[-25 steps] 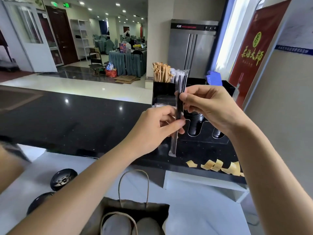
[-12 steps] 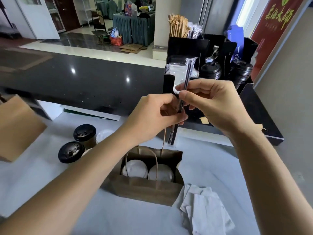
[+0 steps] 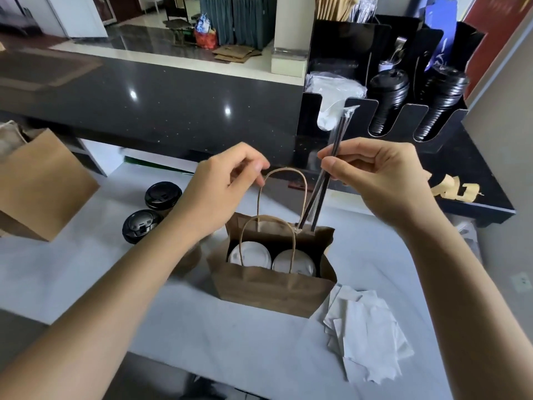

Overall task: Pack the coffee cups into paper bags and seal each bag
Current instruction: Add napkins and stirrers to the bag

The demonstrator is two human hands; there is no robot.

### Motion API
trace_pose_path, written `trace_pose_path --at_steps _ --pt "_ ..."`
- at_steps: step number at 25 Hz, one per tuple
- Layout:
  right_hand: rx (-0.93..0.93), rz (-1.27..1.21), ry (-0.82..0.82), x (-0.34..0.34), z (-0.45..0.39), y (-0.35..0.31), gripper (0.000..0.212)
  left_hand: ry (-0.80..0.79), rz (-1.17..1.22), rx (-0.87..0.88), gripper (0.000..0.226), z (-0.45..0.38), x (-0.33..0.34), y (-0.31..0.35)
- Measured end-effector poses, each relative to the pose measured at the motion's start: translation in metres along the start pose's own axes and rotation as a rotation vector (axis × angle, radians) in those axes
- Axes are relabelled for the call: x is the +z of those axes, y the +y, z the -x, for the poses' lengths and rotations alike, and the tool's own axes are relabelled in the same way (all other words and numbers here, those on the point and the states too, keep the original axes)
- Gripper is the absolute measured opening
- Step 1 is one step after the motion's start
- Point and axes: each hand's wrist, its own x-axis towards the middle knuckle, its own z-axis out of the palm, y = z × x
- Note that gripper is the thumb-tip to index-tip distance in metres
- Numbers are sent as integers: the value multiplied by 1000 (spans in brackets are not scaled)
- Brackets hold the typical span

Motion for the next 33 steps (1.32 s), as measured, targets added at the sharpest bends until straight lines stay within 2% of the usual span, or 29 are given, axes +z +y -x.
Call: trace_pose_path --at_steps 5,9,12,16,20,24,27,30,33 --pt "53 45 -40 15 15 20 14 -66 -179 -124 5 39 -1 -38" --pt "92 77 -87 30 23 33 16 -166 -316 -112 21 50 5 -51" --pt "88 123 -116 39 28 41 18 -219 -470 -94 25 57 10 -54" --pt "85 112 -111 49 36 50 24 -367 -617 -98 59 61 12 -58" --pt "64 119 -119 60 45 53 19 -458 -653 -110 95 65 12 -61" --pt "-109 432 -153 77 47 58 10 -461 -692 -114 112 67 13 -60" --pt "-246 753 -217 92 41 66 26 -448 -715 -105 117 69 14 -59" --pt "-155 1038 -370 105 33 78 18 -451 -718 -110 123 70 15 -59" --pt "-59 1141 -485 118 27 85 12 -449 -700 -125 127 73 15 -60"
